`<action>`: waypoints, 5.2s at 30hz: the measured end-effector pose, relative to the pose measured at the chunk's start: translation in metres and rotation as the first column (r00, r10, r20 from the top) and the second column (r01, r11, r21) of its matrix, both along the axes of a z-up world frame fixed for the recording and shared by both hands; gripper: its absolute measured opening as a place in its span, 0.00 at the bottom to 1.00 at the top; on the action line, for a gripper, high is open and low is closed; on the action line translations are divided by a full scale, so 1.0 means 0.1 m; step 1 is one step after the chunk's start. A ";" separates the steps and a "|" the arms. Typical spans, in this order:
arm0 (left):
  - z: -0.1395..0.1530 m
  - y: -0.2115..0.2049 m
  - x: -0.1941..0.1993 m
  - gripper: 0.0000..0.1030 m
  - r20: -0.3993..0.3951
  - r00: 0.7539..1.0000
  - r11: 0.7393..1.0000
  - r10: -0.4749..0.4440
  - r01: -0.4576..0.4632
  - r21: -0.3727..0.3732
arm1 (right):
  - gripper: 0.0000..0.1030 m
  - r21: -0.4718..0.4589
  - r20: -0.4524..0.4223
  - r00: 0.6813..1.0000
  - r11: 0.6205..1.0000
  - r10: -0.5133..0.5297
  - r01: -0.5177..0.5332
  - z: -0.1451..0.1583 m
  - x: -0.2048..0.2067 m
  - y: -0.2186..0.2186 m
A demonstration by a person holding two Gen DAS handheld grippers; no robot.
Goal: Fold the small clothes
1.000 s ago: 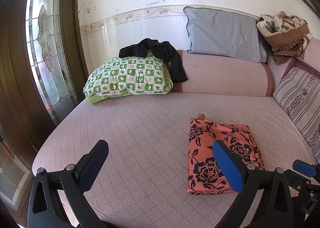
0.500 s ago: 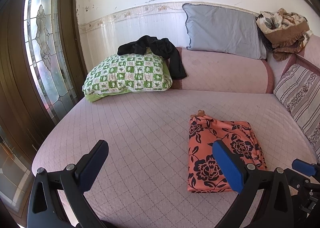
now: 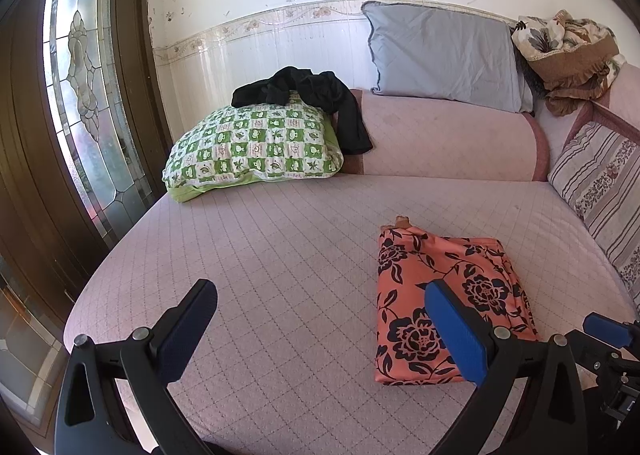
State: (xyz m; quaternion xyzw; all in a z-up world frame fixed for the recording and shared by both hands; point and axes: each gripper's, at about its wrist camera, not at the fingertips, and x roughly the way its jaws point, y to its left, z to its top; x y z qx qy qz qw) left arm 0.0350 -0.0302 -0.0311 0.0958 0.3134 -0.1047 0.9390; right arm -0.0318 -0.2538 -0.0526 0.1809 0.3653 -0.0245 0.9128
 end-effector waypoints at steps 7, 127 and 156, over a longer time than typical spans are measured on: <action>-0.05 -0.01 0.02 1.00 -0.009 1.000 1.000 -0.002 0.003 0.007 | 0.59 0.008 0.000 1.000 1.000 -0.011 0.011 -0.03 0.01 -0.03; -1.02 -0.43 0.79 1.00 -0.111 0.975 0.981 -0.193 0.195 0.007 | 0.55 0.092 -0.153 0.978 0.984 -0.139 0.154 -0.81 0.62 -0.98; -1.77 -0.57 1.51 1.00 -0.506 0.766 0.911 -0.397 0.263 -0.317 | 0.62 0.457 -0.314 0.937 0.840 -0.155 0.292 -1.58 0.83 -1.89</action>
